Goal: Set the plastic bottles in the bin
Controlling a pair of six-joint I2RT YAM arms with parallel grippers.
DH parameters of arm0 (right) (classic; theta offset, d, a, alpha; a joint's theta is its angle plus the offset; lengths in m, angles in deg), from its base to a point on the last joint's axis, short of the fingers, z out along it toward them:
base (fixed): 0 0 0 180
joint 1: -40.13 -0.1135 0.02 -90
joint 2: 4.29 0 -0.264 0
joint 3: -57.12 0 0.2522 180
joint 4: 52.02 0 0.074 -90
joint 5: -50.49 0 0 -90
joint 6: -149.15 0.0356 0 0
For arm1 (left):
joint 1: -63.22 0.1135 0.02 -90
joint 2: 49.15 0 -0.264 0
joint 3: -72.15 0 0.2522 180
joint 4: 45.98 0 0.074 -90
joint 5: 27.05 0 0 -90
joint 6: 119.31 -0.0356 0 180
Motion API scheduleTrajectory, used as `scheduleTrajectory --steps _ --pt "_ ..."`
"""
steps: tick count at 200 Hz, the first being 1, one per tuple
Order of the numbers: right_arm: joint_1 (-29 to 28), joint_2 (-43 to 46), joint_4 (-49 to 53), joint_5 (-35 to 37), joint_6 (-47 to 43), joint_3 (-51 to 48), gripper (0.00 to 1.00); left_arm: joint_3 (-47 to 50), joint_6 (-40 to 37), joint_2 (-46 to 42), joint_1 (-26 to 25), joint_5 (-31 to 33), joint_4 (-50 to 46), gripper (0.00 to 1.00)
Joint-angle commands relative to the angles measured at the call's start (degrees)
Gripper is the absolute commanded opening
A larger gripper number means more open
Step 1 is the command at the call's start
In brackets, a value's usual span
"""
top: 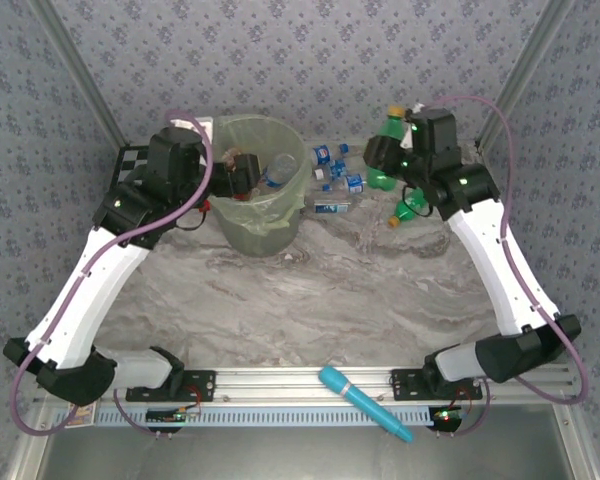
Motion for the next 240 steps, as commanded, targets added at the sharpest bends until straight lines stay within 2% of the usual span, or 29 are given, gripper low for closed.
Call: scheduleTrajectory --steps 1,60,156,186,240 --pt "-4.0 -3.7 -1.8 3.6 -2.6 5.2 0.48 0.8 0.6 -3.4 1.0 1.7 -1.3 1.00" --pt "-13.9 -16.3 -3.0 5.8 -7.5 19.6 0.49 3.1 0.1 -9.6 2.2 3.5 -4.4 1.00" --pt "-22.8 -38.0 2.0 4.6 -11.7 46.9 0.49 6.1 0.5 -17.6 2.4 7.0 -9.2 1.00" --pt "-24.8 -41.5 2.6 4.3 -12.8 49.9 0.49 6.4 0.8 -19.1 2.4 7.8 -10.4 1.00" --pt "-27.0 -42.7 3.9 5.0 -14.5 49.9 0.49 6.7 1.1 -20.1 2.4 8.2 -11.2 1.00"
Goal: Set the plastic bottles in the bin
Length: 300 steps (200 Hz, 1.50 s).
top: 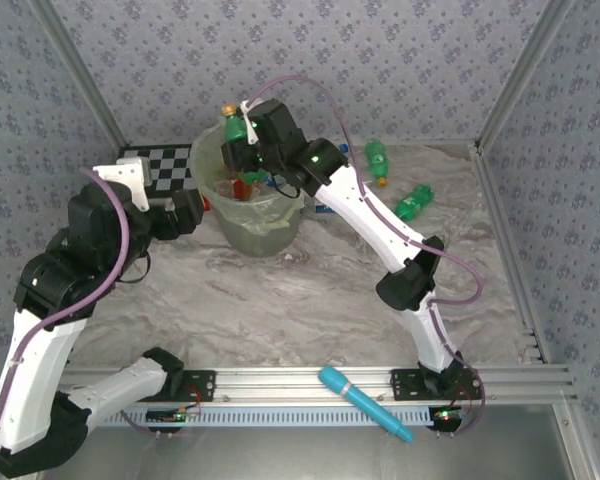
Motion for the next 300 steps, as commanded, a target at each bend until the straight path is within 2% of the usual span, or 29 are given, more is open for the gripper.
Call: scheduleTrajectory --steps 1,10,15,24,30,33,139,177,242,281,300 --pt "-0.8 0.0 1.7 0.7 -2.1 2.4 0.49 0.0 0.8 -0.7 0.3 1.0 -1.0 1.00" --pt "-0.8 0.2 2.2 0.7 -2.2 2.4 0.53 0.1 0.9 -0.6 0.3 0.9 -0.9 1.00" --pt "-0.9 0.3 2.4 0.8 -2.2 2.4 0.60 0.1 0.9 -0.7 0.3 0.9 -0.9 1.00" --pt "-1.0 0.6 2.8 1.4 -2.2 2.4 0.78 0.2 1.0 -0.7 0.3 0.8 -0.7 1.00" --pt "-1.0 0.9 3.1 1.8 -2.2 2.3 0.97 0.2 1.1 -0.7 0.3 0.7 -0.6 1.00" --pt "-1.1 1.1 3.2 2.0 -2.3 2.2 1.00 0.2 1.1 -0.7 0.3 0.7 -0.6 1.00" --pt "-1.4 7.4 4.3 6.3 -3.3 -2.6 1.00 0.6 1.1 0.3 0.3 -0.9 0.9 1.00" --pt "0.1 10.3 4.7 8.2 -2.4 -5.8 0.99 0.7 1.1 1.2 0.3 -3.1 1.3 1.00" --pt "7.6 21.8 2.7 12.3 5.3 -23.7 0.99 0.5 0.8 4.8 0.3 -12.6 4.0 1.00" --pt "15.7 28.9 1.3 11.9 13.3 -37.5 0.99 -0.8 0.5 9.2 0.1 -20.6 6.0 1.00" --pt "19.7 31.2 0.7 10.8 16.0 -43.6 1.00 -2.3 0.4 12.1 -0.4 -22.4 6.4 1.00"
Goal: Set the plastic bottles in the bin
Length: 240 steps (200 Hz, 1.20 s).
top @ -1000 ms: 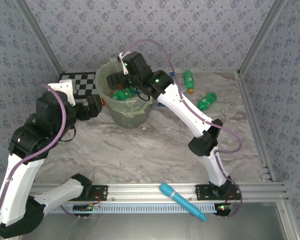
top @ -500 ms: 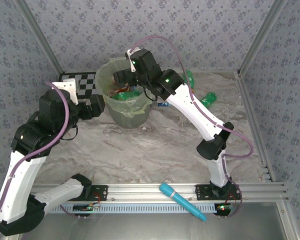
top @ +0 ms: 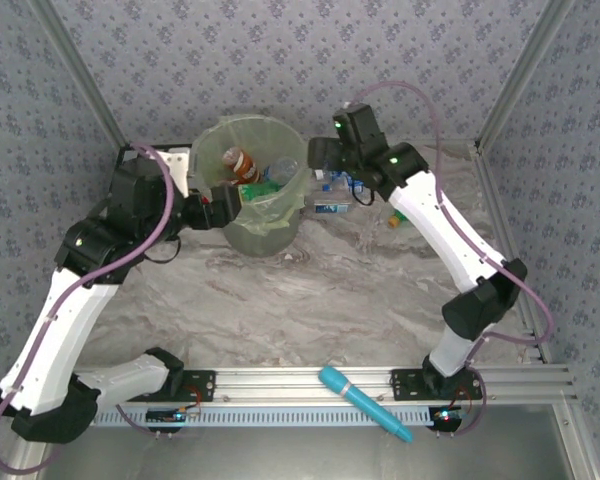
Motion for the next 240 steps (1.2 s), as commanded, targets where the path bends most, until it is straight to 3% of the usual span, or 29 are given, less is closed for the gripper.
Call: scheduleTrajectory --steps 1,89,205,240 --pt "4.2 3.5 -0.8 0.1 6.3 -6.1 1.00 -2.9 -0.5 2.8 -0.5 -5.5 2.3 1.00" --pt "17.2 0.9 0.1 -2.0 11.9 -19.3 0.99 -13.3 -2.5 16.1 -4.1 -7.2 3.5 1.00" --pt "24.2 -15.1 -1.5 -9.5 11.5 -14.6 1.00 -21.9 -1.4 25.5 -5.0 -4.4 0.3 1.00" --pt "25.2 -18.2 -2.8 -11.2 11.4 -13.8 0.94 -21.9 -1.7 25.8 -5.0 -5.2 0.6 1.00"
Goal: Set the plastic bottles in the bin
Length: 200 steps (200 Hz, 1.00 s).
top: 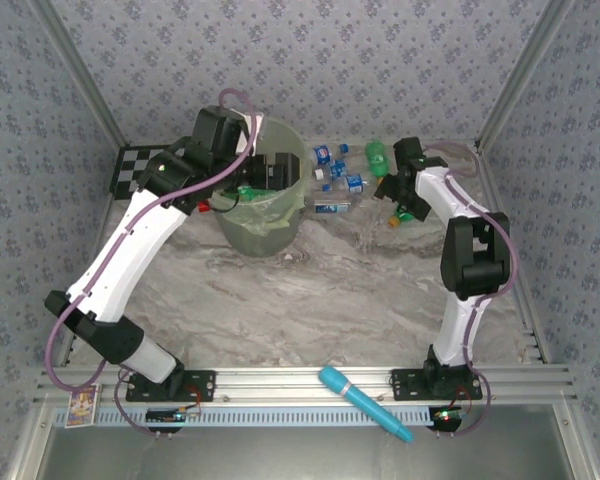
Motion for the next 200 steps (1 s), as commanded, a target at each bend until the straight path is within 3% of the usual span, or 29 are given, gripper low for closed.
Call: scheduleTrajectory --steps 1,47,123,148,200 --pt "0.6 -2.4 -0.3 -1.7 0.9 2.4 0.93 -2.1 -0.2 0.3 -0.4 0.0 -0.6 1.00" --pt "2.2 -6.2 1.8 -0.1 2.2 4.1 0.93 -2.1 -0.3 0.6 -0.4 -0.4 -1.0 1.00" --pt "7.1 -12.0 -0.9 -4.3 1.6 5.8 0.87 -4.4 -0.2 1.1 -0.5 -0.2 -1.6 1.00" --pt "7.2 -13.0 -1.4 -4.7 1.5 6.4 0.73 -4.8 -0.2 1.1 -0.6 0.3 -2.3 1.00" --pt "6.6 -11.3 -1.7 -2.8 1.1 5.1 0.56 -3.7 0.4 0.1 -0.9 1.6 -2.4 1.00"
